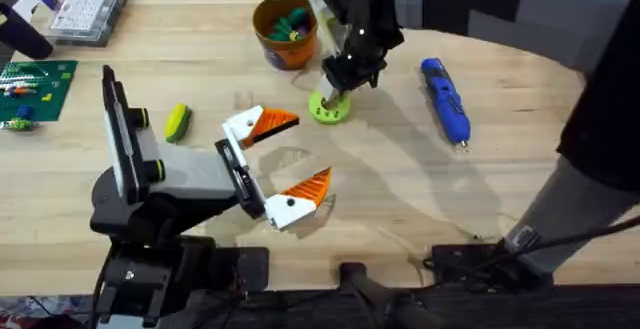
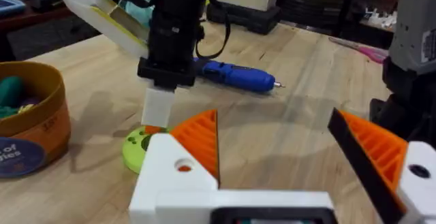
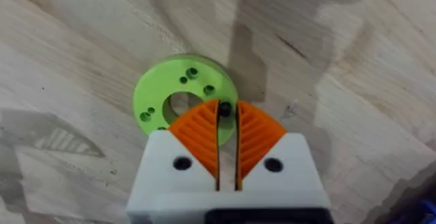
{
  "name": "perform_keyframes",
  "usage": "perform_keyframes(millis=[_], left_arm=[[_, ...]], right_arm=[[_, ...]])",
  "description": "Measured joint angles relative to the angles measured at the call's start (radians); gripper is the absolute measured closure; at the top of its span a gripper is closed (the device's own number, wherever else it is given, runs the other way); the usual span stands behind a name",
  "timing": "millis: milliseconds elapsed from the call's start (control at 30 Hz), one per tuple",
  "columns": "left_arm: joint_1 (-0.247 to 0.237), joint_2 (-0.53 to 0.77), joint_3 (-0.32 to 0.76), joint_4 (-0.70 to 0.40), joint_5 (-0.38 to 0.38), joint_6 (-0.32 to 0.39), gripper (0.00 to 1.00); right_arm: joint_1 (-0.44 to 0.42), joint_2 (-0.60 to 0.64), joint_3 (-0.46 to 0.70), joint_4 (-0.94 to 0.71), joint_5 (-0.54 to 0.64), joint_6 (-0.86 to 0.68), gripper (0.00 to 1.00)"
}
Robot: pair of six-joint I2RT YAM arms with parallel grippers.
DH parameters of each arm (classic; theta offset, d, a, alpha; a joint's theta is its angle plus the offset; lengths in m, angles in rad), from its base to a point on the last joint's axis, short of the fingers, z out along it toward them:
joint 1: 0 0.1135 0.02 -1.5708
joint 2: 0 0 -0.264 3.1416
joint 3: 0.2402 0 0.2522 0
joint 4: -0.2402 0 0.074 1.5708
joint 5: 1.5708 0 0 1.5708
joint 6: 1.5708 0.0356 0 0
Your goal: Pick up the gripper from the table and insert it into the empty holder that is missing its gripper. Then pick up a screw, insert it into the mounting hole, and use the screwdriver to tighten it. Finally, clean up the table by picking up the vegetable and placing it into the bucket.
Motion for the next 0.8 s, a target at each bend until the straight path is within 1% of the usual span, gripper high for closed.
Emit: perform_keyframes(millis=[533,700,800], left_arm=[[0.0,0.0,0.0,0.0,0.0,0.0,0.009],[0.0,0.0,0.0,0.0,0.0,0.0,0.009],[0.0,0.0,0.0,0.0,0.0,0.0,0.009]], right_arm=[[0.0,0.0,0.0,0.008,0.0,0.0,0.7],[0.0,0.0,0.0,0.007,0.0,0.0,0.726],[0.0,0.0,0.0,0.006,0.001,0.003,0.789]])
